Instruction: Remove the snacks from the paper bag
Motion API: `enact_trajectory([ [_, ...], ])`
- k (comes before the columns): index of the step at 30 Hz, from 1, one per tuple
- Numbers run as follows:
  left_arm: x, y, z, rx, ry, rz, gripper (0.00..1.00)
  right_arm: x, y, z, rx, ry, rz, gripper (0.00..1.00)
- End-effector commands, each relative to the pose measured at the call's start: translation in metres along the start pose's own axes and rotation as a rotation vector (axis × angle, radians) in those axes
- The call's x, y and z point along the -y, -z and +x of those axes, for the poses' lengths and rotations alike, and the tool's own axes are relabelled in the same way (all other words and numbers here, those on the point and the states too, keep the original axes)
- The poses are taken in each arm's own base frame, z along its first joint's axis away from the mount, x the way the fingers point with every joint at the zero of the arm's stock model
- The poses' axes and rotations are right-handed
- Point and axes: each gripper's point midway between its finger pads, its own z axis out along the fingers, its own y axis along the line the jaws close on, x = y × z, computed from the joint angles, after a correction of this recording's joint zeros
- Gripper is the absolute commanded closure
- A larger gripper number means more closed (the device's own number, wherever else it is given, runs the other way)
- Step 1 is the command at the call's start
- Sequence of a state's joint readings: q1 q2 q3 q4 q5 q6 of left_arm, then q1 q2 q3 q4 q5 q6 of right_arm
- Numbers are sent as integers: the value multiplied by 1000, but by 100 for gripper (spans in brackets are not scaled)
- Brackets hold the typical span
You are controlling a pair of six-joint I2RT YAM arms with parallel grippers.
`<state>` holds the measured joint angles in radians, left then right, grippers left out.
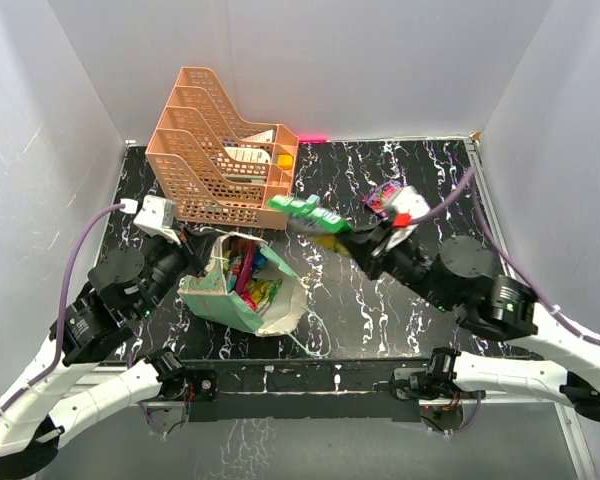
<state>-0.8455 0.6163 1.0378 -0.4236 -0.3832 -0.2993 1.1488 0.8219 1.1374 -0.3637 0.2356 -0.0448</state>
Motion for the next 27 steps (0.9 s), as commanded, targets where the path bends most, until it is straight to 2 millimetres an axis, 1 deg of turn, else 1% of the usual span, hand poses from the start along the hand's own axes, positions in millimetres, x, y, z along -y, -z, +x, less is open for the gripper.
enact_trajectory([
  [1,0,4,-24,58,18,-10,100,84,35,-2,29,-142,506,93],
  [3,1,4,-26,62,21,-7,100,114,48,28,-52,-44,726,93],
  [5,2,3,-26,63,17,-6,100,131,53,64,-177,92,890,93],
  [6,2,3,-27,63,14,-6,100,137,54,78,-230,147,935,93],
  [7,2,2,-27,61,11,-8,100,144,50,90,-281,191,951,93],
  [8,2,2,-26,59,11,-8,100,158,44,101,-320,208,962,93],
  [10,3,0,-24,54,10,-2,100,199,39,126,-406,193,987,93],
  [11,4,0,-24,54,13,2,100,215,35,133,-425,181,995,93],
  [12,4,-1,-22,51,15,3,100,229,33,139,-446,184,1019,93],
  [15,5,-1,-21,51,18,9,100,271,29,147,-472,242,1103,93],
  [16,5,0,-22,54,18,9,100,285,27,155,-502,262,1119,93],
  [20,3,1,-24,59,9,3,100,334,27,170,-579,291,1192,93],
  [23,3,2,-25,58,2,1,100,360,21,175,-584,314,1208,93],
  [27,3,2,-25,58,-2,5,100,382,2,182,-583,370,1168,93],
])
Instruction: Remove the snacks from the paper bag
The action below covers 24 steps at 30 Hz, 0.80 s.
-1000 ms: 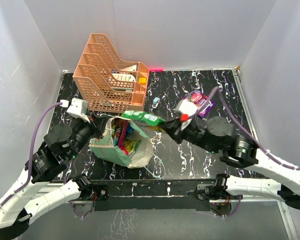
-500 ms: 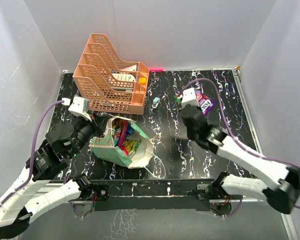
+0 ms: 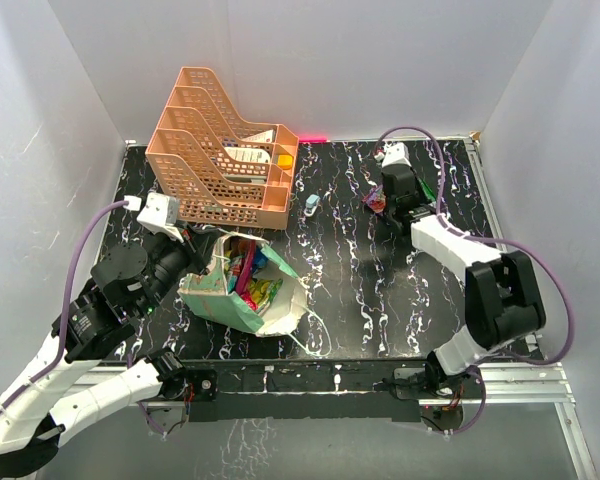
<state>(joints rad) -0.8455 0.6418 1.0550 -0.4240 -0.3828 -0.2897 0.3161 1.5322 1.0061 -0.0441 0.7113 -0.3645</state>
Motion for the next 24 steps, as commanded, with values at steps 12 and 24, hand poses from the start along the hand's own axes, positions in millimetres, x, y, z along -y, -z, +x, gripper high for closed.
enact_trajectory([
  [12,-1,10,-23,63,10,3,100,-16,-49,-54,195,53,30,93],
  [24,-1,9,-20,59,11,2,100,-76,-67,3,107,107,-106,93],
])
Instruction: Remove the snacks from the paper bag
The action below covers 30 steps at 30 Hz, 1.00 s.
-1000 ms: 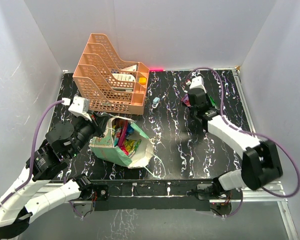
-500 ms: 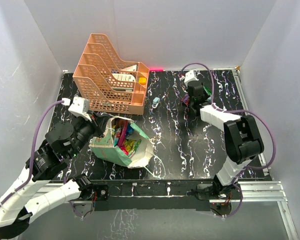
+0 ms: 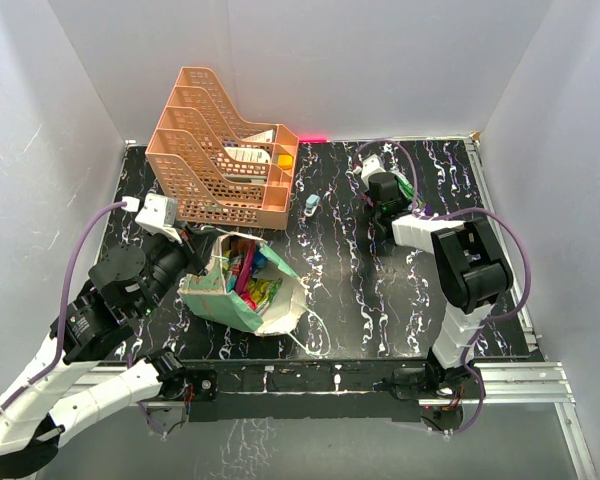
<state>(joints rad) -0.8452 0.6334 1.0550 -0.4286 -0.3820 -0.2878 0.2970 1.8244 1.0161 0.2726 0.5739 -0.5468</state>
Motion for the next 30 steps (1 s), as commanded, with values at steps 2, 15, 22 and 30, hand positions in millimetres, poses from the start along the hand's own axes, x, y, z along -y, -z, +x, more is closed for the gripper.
enact_trajectory([
  [2,-1,7,-20,58,9,-2,100,-14,-5,0,32,-37,-14,93],
  [15,0,7,-20,51,9,2,100,-37,-4,16,23,14,-55,87],
  [22,0,9,-22,57,20,4,100,-33,10,-10,71,-7,-88,44],
  [30,4,8,-7,27,24,38,100,-24,94,-46,99,-375,-304,20],
])
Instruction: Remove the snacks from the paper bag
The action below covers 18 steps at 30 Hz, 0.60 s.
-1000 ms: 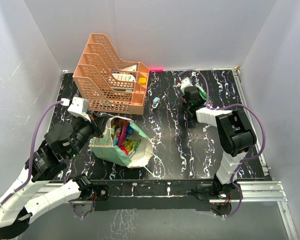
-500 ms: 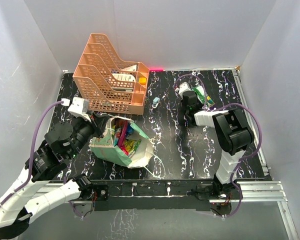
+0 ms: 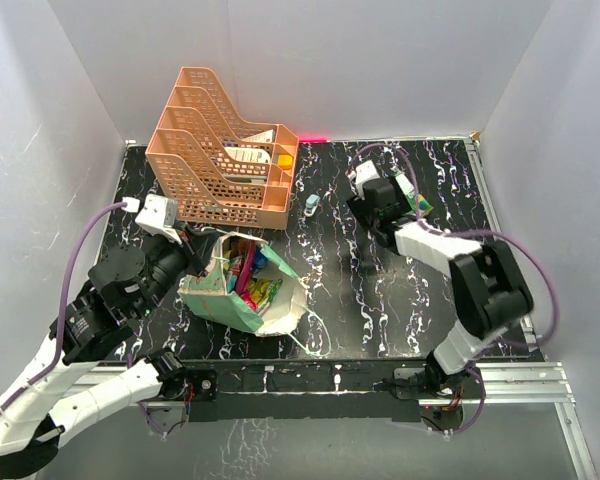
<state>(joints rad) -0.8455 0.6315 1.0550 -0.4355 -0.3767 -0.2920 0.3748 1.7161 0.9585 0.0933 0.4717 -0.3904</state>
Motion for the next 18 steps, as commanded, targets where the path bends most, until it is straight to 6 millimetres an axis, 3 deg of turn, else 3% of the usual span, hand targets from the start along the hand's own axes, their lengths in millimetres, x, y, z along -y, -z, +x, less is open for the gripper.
enact_trajectory([
  [1,5,7,-4,25,22,43,100,-5,69,-47,155,-349,-204,20],
  [2,6,7,0,17,26,52,100,-21,83,-40,167,-374,-289,19],
  [5,14,7,14,-22,25,106,100,-50,127,-46,254,-380,-466,19],
  [10,29,10,29,-87,28,195,100,-78,210,-84,418,-332,-691,21],
  [15,32,10,33,-109,29,205,100,-113,313,-124,587,-317,-1006,35],
  [18,29,10,34,-111,26,194,100,-140,364,-124,672,-284,-1139,45],
])
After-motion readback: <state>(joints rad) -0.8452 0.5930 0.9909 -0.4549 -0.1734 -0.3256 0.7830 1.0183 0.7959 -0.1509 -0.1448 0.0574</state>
